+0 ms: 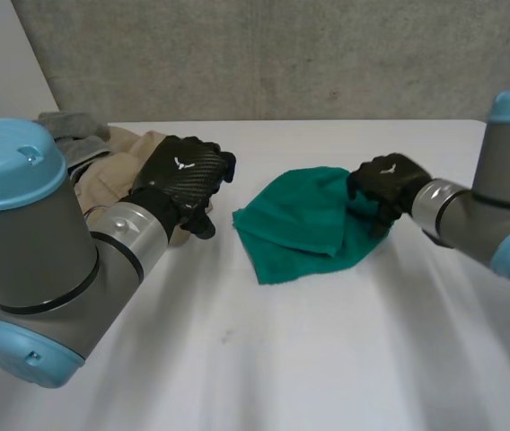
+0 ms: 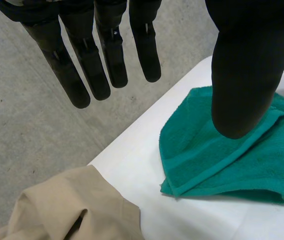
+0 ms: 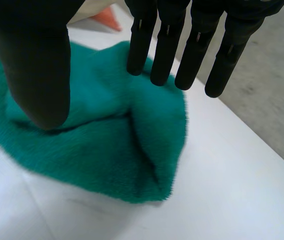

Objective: Fold the laundry.

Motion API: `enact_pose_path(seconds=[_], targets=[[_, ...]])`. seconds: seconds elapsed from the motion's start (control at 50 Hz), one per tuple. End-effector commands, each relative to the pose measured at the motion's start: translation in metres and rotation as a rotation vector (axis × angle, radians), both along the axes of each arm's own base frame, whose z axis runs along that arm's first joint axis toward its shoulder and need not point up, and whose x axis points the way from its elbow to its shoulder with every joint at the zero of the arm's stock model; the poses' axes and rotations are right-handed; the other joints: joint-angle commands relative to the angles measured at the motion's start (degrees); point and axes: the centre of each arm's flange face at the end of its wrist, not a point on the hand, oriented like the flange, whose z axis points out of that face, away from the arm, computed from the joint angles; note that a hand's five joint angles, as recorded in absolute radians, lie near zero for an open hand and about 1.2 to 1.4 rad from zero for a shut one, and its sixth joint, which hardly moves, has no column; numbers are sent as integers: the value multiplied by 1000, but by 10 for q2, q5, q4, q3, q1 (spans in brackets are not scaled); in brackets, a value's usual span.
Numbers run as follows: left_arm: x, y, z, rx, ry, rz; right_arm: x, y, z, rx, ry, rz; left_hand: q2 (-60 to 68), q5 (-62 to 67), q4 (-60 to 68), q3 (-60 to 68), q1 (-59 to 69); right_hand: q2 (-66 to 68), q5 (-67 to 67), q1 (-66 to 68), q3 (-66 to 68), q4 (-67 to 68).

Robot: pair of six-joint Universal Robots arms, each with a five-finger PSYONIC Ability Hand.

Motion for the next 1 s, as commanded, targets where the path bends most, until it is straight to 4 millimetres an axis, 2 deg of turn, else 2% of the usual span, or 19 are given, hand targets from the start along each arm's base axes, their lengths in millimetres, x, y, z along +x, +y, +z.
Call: enact_pose_path(seconds=[0.02,0.3,0.34,0.38,0.42,0.48,0.54,0.56,0.58,0.62,0.7,0.86,1.0], targets=[[1,1,-2,6,-6,5,20,-4,-29,-150,21,81,-99,-93,-97,-100,-100,17,40,21,24,24],[17,-3,-6,22,-16,57,50,4,-73,-176,73,182,-159,-152,-156,-159,-160,27,50,31,34,34],[20,-3,-6,23,-15,65,52,4,-80,-186,102,193,-157,-151,-154,-157,-158,67,90,71,75,74],[23,-4,-8,30,-18,71,51,4,-85,-185,125,195,-159,-152,-156,-159,-160,184,208,188,192,191],[26,-4,-9,33,-18,77,51,5,-84,-185,135,201,-159,-152,-156,-159,-160,452,476,456,460,460],[28,-5,-8,28,-15,85,52,7,-74,-199,99,189,-160,-154,-158,-161,-161,454,478,458,462,461],[30,-5,-6,17,-7,88,64,15,-52,-238,-2,190,-159,-152,-156,-159,-160,454,478,458,462,461],[31,-5,-5,13,-5,89,66,17,-44,-253,-30,188,-160,-154,-158,-161,-161,454,478,458,462,461],[31,-5,-3,8,-2,91,71,20,-24,-284,-90,184,-160,-154,-158,-161,-161,454,478,458,462,461],[31,-4,-1,2,2,93,74,24,-6,-304,-141,183,-160,-154,-158,-161,-161,454,478,458,462,461],[33,-3,4,-10,9,96,91,41,-13,-212,-213,189,-162,-156,-159,-162,-163,454,478,458,462,461],[33,-2,1,-7,7,97,104,65,-37,-80,-194,119,-162,-156,-159,-162,-163,454,478,458,462,461],[31,-3,-3,-7,7,91,111,82,-50,24,-246,83,-162,-156,-159,-162,-163,454,478,458,462,461]])
